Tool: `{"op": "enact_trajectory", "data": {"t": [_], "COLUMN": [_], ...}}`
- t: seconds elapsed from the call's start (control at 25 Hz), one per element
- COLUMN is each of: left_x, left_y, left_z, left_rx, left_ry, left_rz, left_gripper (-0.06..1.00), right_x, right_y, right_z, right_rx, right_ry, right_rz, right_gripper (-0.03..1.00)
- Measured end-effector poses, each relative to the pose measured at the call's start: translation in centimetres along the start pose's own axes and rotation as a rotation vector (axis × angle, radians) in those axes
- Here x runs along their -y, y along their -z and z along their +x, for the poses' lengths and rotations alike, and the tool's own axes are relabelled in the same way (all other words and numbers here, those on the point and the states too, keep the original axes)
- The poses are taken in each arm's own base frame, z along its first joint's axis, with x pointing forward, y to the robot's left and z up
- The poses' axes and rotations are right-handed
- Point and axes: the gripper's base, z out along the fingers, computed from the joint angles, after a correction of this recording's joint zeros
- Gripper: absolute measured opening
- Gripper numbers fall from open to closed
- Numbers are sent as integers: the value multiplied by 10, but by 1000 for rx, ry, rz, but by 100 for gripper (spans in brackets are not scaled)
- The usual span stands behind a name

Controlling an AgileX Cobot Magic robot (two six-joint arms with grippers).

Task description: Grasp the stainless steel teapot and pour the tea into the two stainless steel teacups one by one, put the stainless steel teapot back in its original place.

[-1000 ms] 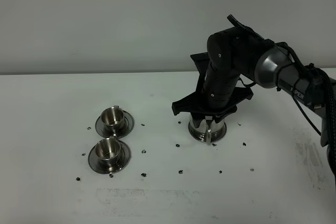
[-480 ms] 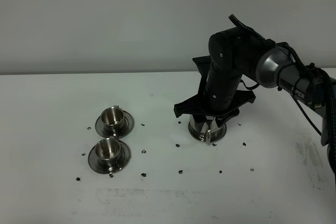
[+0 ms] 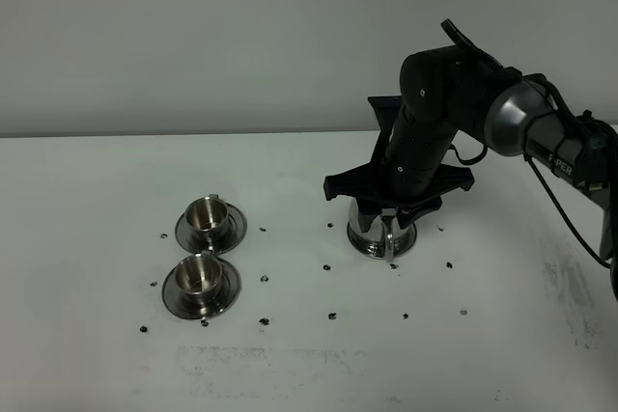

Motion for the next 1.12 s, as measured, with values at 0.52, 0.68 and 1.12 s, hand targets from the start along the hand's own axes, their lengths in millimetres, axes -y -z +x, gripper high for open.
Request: {"op": "enact_trajectory", "data": {"t": [0.52,0.68,1.12], "left_x": [0,0,0], "left_y": [0,0,0], "left_z": [0,0,0], "left_rx": [0,0,0], "left_ry": [0,0,0], "left_rz": [0,0,0], "left_gripper": [46,46,46], "right_x": [11,12,11], "right_y": [1,1,-10], "right_z": [-2,0,0], "right_rx": [-1,-22,-41], "right_ry": [16,54,108], "right_rz": [54,67,44], "right_gripper": [45,45,45]}}
